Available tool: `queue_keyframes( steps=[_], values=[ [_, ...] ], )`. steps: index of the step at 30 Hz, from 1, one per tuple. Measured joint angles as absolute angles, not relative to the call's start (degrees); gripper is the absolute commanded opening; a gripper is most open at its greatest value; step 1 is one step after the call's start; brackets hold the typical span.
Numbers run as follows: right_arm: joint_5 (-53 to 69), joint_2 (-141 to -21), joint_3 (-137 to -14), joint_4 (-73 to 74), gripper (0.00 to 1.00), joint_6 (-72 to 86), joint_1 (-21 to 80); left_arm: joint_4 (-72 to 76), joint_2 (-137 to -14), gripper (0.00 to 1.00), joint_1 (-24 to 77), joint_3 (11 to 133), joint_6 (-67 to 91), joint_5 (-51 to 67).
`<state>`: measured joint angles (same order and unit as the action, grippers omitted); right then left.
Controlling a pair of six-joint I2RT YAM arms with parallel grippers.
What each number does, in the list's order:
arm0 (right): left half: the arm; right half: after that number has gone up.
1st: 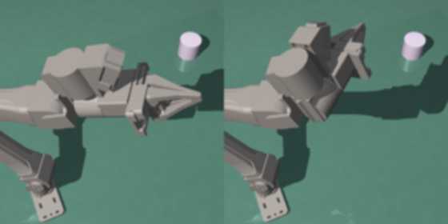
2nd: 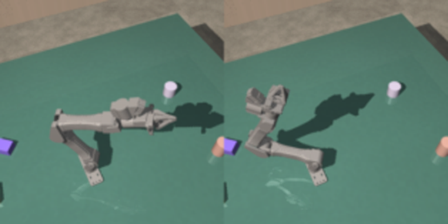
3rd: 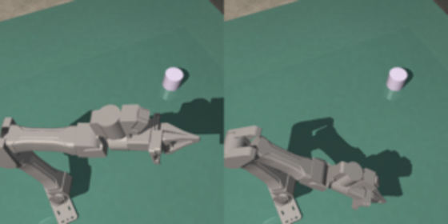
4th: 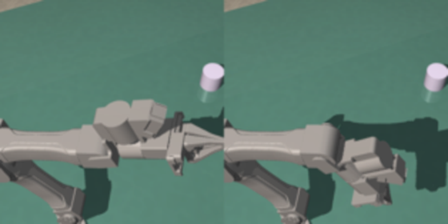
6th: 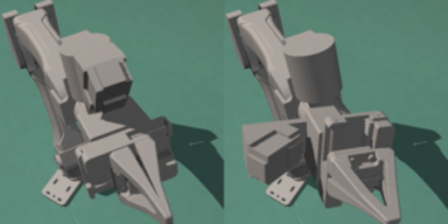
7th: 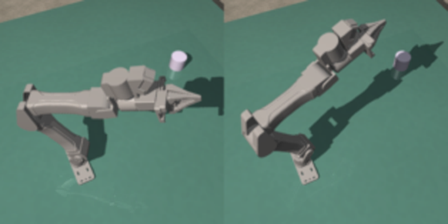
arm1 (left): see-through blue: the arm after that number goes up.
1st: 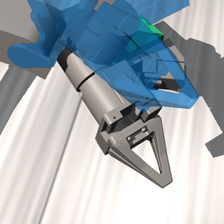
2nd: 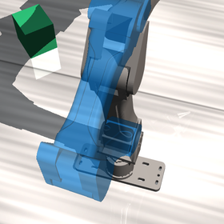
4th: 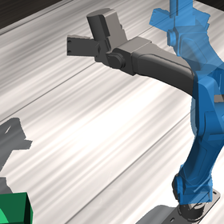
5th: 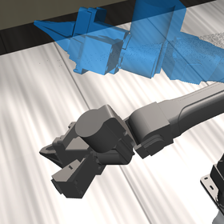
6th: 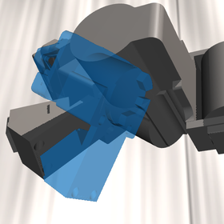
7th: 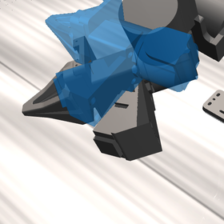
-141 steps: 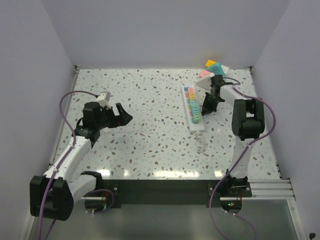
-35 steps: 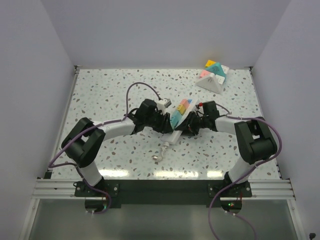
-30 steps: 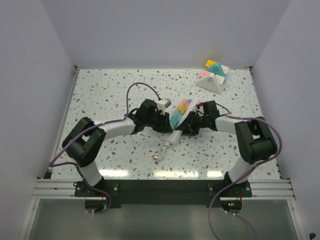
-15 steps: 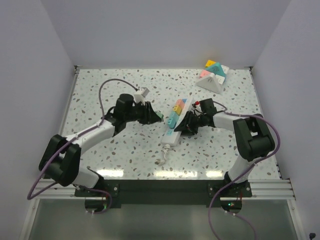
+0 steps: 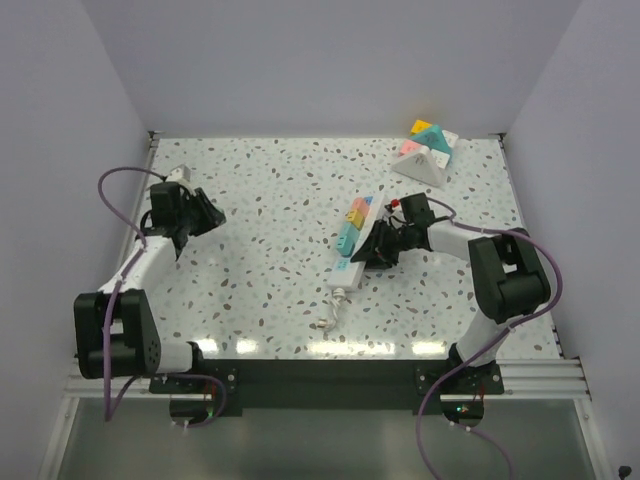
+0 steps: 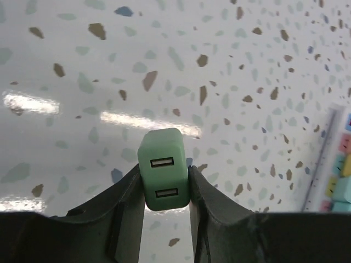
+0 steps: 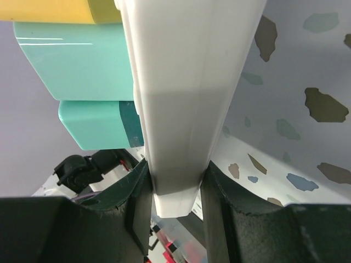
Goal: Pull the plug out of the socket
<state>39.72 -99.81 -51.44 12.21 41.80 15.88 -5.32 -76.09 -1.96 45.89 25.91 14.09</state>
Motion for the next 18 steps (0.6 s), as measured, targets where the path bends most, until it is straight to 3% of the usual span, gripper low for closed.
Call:
queue_keyframes(
  steps=[2, 3, 6, 9, 12, 18],
  values=[
    [39.5, -99.7, -51.9, 13.3, 0.00, 41.2, 15.8, -5.6, -78.1, 0.15, -5.1, 45.9, 25.7, 13.1],
    [39.4, -99.7, -52.0, 13.6, 0.00, 40.9, 15.7, -5.6, -79.4, 0.29, -6.3, 45.9, 25.7, 13.1],
    [39.1, -99.7, -52.6, 14.7, 0.00, 40.3, 15.7, -5.8, -83.0, 0.52, -7.9, 45.9, 25.7, 12.7],
    [38.9, -99.7, -53.0, 15.8, 0.00, 39.6, 15.7, -6.6, -85.0, 0.68, -8.0, 45.9, 25.8, 11.7],
    [38.6, -99.6, -53.4, 16.7, 0.00, 39.2, 15.7, -7.1, -85.5, 0.81, -8.0, 45.9, 25.9, 10.8],
    [38.4, -99.6, -54.1, 18.0, 0.00, 38.3, 15.8, -6.9, -83.7, 0.91, -8.0, 43.0, 26.4, 9.3]
  ],
)
